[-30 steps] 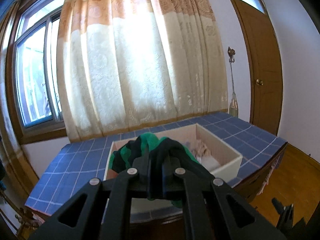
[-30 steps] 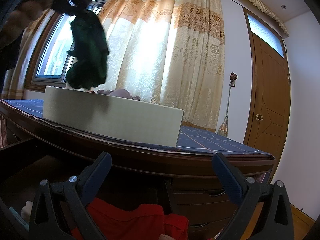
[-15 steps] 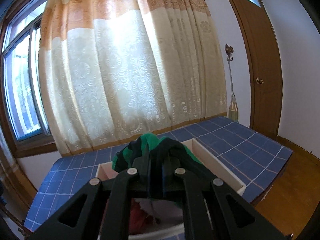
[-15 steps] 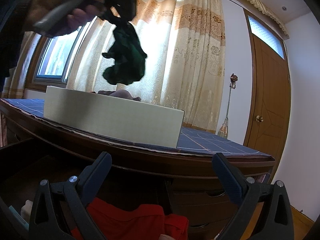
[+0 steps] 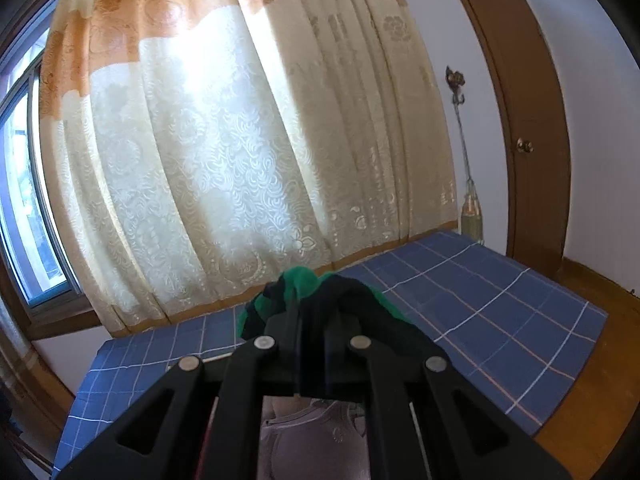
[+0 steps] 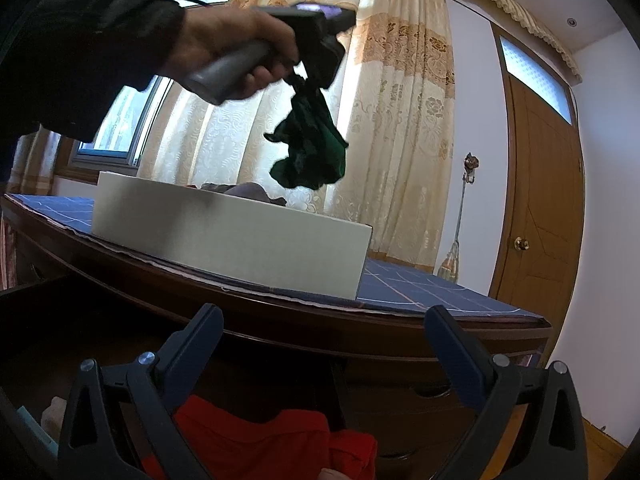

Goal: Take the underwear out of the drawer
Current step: 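Carry the green-black underwear over the cream box and lower it inside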

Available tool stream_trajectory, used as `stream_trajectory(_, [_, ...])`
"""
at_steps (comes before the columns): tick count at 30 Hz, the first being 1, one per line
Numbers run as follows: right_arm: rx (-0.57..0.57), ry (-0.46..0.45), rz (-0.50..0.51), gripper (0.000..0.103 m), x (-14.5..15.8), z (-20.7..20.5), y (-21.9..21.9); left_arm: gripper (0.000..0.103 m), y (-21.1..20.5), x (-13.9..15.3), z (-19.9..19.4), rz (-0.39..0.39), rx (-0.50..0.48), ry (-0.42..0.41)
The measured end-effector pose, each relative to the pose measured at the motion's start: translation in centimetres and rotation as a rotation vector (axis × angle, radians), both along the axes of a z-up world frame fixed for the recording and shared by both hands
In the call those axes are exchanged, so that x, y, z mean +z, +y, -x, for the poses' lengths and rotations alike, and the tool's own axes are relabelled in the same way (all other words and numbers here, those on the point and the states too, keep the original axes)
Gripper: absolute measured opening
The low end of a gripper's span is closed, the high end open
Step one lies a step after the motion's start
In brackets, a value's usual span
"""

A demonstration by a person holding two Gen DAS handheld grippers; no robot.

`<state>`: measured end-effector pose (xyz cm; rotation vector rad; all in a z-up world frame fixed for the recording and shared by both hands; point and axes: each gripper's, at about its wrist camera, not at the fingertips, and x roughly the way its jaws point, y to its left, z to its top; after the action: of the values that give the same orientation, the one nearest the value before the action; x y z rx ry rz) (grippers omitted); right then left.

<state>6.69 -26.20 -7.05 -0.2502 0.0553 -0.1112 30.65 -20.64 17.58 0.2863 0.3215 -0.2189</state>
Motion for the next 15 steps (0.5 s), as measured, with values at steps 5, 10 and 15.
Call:
stream_trajectory(5, [0.005,-0.004,0.000,0.102,0.0,-0.1,0.0,0.005,-1.4,-1.8,-1.9,-0.031,0.028,0.039])
stream_trajectory(10, [0.005,-0.006,0.005,0.102,-0.2,0.0,0.1,0.005,-2.6,-3.4,-3.7,-0.033,0.025,0.113])
stream_trajectory(15, [0.007,-0.006,0.003,0.102,-0.2,0.1,0.1,0.005,-3.0,-6.4,-5.1,-0.034,-0.003,0.246])
